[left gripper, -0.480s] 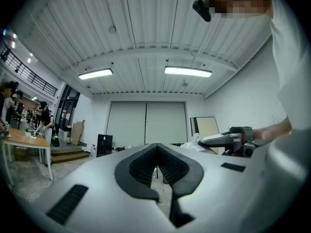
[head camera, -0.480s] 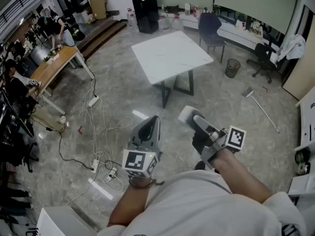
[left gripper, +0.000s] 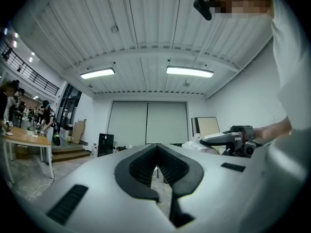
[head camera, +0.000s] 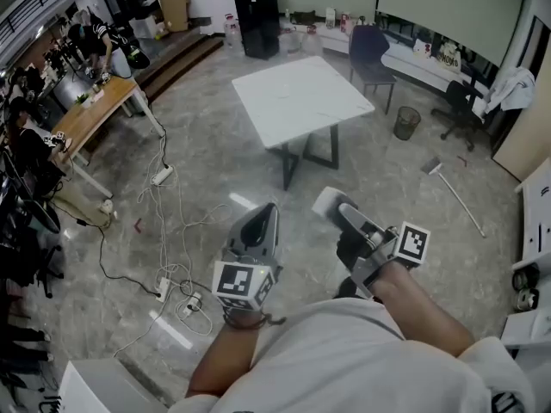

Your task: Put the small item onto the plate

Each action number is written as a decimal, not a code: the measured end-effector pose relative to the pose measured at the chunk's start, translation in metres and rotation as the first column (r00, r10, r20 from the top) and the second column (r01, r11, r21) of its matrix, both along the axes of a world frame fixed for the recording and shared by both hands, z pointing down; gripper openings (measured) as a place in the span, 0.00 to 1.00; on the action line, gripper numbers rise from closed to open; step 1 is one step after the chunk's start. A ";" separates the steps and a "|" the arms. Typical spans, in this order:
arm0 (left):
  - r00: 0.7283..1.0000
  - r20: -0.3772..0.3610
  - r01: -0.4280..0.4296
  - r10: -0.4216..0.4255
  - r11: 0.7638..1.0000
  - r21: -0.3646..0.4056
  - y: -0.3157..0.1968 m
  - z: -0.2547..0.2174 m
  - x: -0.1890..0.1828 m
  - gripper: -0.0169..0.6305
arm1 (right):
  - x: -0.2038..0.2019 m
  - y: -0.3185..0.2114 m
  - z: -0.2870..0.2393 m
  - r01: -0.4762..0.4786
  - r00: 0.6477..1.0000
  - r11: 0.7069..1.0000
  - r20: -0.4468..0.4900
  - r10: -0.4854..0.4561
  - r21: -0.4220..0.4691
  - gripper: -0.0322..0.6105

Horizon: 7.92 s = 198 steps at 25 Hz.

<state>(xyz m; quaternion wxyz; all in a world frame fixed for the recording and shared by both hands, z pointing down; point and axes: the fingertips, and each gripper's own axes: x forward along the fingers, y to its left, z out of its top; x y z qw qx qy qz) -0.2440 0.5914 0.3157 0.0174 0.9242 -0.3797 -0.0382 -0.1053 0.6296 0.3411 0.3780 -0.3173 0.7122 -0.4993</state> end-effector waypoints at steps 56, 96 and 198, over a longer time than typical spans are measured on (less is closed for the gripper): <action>0.981 0.034 0.191 -0.189 0.979 -0.069 -0.397 0.032 0.236 0.04 | 0.235 -0.420 0.019 0.230 0.973 0.973 0.022 -0.230 -0.031 0.20; 0.999 0.021 0.030 -0.028 0.996 -0.085 -0.768 0.053 0.175 0.04 | 0.145 -0.778 0.052 0.136 0.991 0.985 0.003 -0.137 -0.103 0.20; 0.972 -0.007 0.216 -0.236 0.901 -0.377 -1.021 0.257 0.217 0.04 | 0.160 -1.129 0.343 0.461 0.239 0.850 -0.887 -0.396 -0.256 0.24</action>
